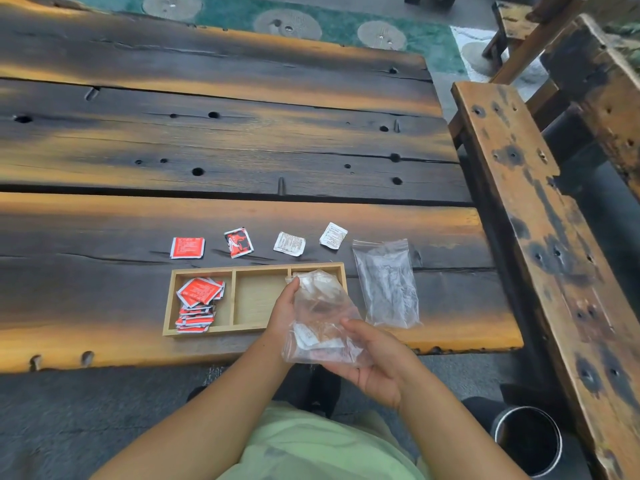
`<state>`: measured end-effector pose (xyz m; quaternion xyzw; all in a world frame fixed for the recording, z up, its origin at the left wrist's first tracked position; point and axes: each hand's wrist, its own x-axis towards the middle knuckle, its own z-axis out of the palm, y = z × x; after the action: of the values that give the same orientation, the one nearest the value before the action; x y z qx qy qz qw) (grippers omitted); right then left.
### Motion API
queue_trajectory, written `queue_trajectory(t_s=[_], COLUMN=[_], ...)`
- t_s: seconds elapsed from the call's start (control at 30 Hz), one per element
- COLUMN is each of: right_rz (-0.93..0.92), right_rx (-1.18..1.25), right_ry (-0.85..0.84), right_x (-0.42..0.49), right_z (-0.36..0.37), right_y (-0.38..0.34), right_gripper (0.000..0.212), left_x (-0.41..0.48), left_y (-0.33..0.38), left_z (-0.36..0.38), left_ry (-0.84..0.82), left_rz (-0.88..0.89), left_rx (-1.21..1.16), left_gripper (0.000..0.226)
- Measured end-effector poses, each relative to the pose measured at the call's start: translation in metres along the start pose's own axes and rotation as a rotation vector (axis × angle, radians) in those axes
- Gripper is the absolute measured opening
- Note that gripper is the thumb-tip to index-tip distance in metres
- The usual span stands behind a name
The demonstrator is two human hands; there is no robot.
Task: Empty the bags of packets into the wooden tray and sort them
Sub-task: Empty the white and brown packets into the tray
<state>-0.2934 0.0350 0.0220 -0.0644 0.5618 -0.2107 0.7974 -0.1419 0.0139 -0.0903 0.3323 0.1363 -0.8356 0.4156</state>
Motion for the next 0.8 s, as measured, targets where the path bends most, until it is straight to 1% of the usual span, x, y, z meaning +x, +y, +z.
queue_trajectory(t_s=[0.1,0.17,0.27,0.37,0.47,0.63,0.8], right_rz=[0.015,0.028,0.038,0.048,0.058,0.041,0.019], right_rx=[0.005,0.021,0.043,0.051,0.06,0.042,0.019], right_ry=[-0.017,-0.026,-0.025,-0.034,-0.036,-0.037,-0.073], right_x=[-0.002,-0.004,-0.008,-0.013,-0.017,-0.023,-0.032], right_z=[0.0,-0.001,-0.001,-0.001,-0.001,0.001,0.004], right_y=[-0.002,-0.003,-0.006,-0.006,-0.006,-0.007,-0.01], right_gripper=[0.03,0.03,0.029,0.029,0.03,0.027,0.024], left_x=[0.0,-0.001,-0.004,-0.006,-0.01,-0.017,-0.028], left_y=[-0.002,-0.004,-0.006,-0.008,-0.008,-0.009,-0.007], left_z=[0.0,0.001,0.004,0.003,0.003,0.006,0.015], left_ry=[0.05,0.061,0.04,0.063,0.087,0.093,0.045], left_rz=[0.012,-0.002,-0.027,-0.025,-0.025,-0.016,-0.009], left_rx=[0.042,0.056,0.04,0.033,0.054,0.038,0.035], left_gripper=[0.073,0.07,0.075,0.077,0.085,0.089,0.088])
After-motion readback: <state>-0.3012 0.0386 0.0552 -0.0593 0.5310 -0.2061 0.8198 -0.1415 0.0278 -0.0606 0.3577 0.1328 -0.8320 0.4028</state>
